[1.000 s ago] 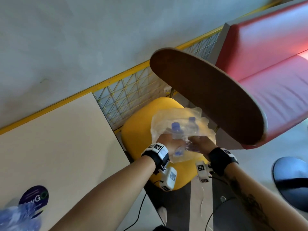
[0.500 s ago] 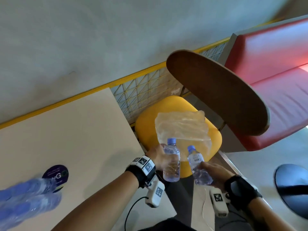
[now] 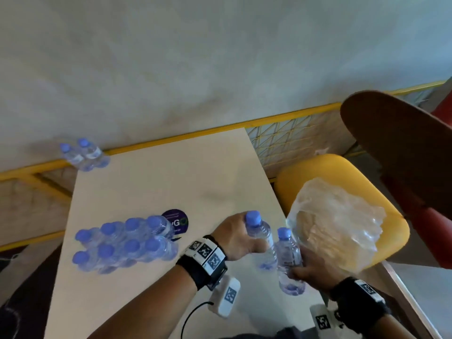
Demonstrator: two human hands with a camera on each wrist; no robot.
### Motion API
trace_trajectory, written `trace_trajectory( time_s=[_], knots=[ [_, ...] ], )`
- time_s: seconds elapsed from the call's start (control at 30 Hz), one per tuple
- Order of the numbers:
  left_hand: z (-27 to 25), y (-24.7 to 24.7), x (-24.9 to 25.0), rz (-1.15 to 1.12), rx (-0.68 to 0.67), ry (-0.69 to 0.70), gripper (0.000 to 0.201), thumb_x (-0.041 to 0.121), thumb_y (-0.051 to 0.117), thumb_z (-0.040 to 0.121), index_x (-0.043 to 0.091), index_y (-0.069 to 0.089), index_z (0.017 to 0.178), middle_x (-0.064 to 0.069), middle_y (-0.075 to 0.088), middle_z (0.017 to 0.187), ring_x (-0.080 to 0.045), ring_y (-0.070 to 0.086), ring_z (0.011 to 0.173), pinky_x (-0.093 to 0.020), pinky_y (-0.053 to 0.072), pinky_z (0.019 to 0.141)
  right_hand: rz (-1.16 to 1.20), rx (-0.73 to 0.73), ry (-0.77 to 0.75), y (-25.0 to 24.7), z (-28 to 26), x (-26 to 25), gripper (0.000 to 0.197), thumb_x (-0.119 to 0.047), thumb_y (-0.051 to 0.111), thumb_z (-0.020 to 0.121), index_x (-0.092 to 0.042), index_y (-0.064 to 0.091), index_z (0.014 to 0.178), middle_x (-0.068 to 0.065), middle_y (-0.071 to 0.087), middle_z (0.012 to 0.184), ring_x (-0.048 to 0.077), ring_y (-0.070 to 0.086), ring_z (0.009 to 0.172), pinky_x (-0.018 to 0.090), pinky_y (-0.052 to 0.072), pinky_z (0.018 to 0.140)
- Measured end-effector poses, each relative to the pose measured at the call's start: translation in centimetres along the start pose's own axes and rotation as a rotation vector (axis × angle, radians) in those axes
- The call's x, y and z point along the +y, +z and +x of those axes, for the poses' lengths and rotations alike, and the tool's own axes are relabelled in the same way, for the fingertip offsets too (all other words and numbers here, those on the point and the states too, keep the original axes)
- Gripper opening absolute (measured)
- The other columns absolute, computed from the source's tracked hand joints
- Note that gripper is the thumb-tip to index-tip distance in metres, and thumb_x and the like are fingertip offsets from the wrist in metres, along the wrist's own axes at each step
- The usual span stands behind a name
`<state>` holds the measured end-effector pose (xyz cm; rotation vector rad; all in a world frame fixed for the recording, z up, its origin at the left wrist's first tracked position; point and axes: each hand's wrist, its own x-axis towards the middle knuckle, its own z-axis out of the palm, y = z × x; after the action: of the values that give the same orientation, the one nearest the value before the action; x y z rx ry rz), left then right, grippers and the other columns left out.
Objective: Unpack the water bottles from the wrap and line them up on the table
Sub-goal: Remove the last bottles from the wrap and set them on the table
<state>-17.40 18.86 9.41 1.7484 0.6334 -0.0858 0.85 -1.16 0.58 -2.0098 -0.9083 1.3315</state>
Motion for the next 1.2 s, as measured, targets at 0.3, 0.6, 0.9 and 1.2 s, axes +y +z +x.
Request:
trace_trajectory(
  time_s=[0.3, 0.6, 0.9, 1.2],
  knots=[
    [-6.1, -13.9, -6.0, 0.483, 0.439, -0.054, 0.047, 0.045, 0.077, 0.056, 0.037, 0.048, 0.092, 0.009, 0.061, 0.088, -0.021, 0.060, 0.078, -0.033, 0.050, 0.069, -0.190, 0.069, -0.214, 14.1, 6.3, -10.6, 0.059, -0.029, 0.080, 0.053, -0.033, 0.049, 0.103, -0.010, 0.066, 0.088, 0.012, 0.056, 0.072, 0.025, 0.047, 0.065],
    [-4.3, -16.5, -12.9, 0.788, 0.293, -0.140, 0.054, 0.049, 0.074, 0.073, 0.033, 0.050, 0.118, 0.006, 0.067, 0.097, -0.027, 0.063, 0.084, -0.038, 0.050, 0.080, -0.256, 0.089, -0.250, 23.0, 12.7, -13.9, 0.058, -0.022, 0.081, 0.056, -0.027, 0.053, 0.107, -0.010, 0.061, 0.104, 0.015, 0.059, 0.087, 0.026, 0.046, 0.070],
    [-2.3, -16.9, -15.0, 0.902, 0.135, -0.176, 0.053, 0.048, 0.073, 0.085, 0.031, 0.048, 0.128, 0.001, 0.068, 0.101, -0.027, 0.064, 0.083, -0.035, 0.046, 0.070, -0.253, 0.178, -0.175, 25.4, 14.2, -13.0, 0.069, -0.014, 0.081, 0.065, -0.014, 0.046, 0.124, -0.002, 0.055, 0.115, 0.014, 0.056, 0.089, 0.003, 0.038, 0.067],
    [-2.3, -17.7, -15.3, 0.857, 0.108, -0.192, 0.049, 0.057, 0.066, 0.091, 0.033, 0.053, 0.132, 0.000, 0.072, 0.108, -0.027, 0.069, 0.095, -0.037, 0.055, 0.081, -0.235, 0.131, -0.195, 24.3, 14.2, -13.5, 0.115, -0.023, 0.084, 0.061, -0.038, 0.017, 0.154, -0.010, 0.054, 0.139, 0.012, 0.060, 0.113, 0.029, 0.052, 0.091]
  ],
)
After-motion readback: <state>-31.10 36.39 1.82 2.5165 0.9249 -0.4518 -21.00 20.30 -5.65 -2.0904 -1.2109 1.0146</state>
